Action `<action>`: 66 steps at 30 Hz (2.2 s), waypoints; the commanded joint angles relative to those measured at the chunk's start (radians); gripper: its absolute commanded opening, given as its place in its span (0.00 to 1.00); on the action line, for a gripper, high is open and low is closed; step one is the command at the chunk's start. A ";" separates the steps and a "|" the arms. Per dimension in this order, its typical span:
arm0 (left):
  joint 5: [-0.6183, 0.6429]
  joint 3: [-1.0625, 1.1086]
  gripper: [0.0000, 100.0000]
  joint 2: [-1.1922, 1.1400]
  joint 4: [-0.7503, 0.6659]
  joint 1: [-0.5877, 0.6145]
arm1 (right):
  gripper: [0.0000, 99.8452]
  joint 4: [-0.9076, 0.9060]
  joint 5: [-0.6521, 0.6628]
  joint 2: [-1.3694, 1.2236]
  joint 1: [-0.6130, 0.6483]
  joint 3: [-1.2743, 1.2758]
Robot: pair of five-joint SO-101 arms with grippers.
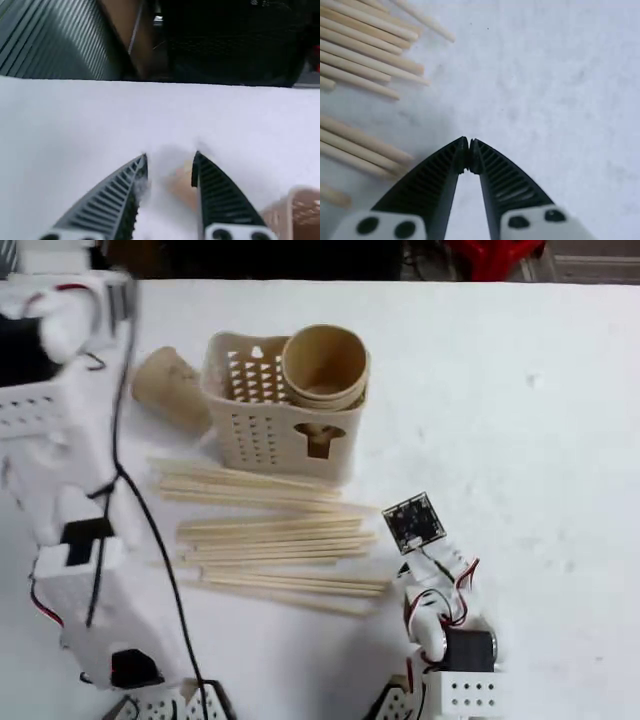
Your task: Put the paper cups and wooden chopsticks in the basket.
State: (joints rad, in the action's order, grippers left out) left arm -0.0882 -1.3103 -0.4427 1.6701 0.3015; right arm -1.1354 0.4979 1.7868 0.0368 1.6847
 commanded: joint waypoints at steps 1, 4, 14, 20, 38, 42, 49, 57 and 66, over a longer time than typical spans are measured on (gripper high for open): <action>0.126 0.058 0.17 -0.061 -0.150 0.108 | 0.02 -0.012 0.008 0.013 -0.002 0.006; 0.229 0.086 0.17 -0.140 -0.222 0.117 | 0.02 -0.012 0.008 0.013 -0.002 0.006; 0.330 0.092 0.25 -0.374 -0.382 0.013 | 0.02 -0.010 0.008 0.013 -0.001 0.006; 0.351 0.091 0.24 -0.444 -0.381 -0.033 | 0.02 -0.010 0.008 0.013 -0.001 0.006; 0.350 0.091 0.25 -0.607 -0.242 -0.038 | 0.02 -0.010 0.008 0.013 -0.001 0.006; 0.305 0.091 0.24 -0.607 -0.140 -0.038 | 0.02 -0.010 0.008 0.013 -0.001 0.006; 0.256 0.089 0.16 -0.605 0.074 -0.001 | 0.02 -0.010 0.008 0.013 -0.001 0.006; 0.158 0.089 0.14 -0.552 0.110 0.162 | 0.02 -0.008 0.008 0.013 -0.001 0.006; 0.074 0.091 0.02 -0.432 0.110 0.255 | 0.02 -0.008 0.008 0.013 -0.001 0.006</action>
State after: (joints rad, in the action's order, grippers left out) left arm 0.0161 -1.2091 -0.9950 1.7683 0.5301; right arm -1.1354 0.4979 1.7868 0.0368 1.6847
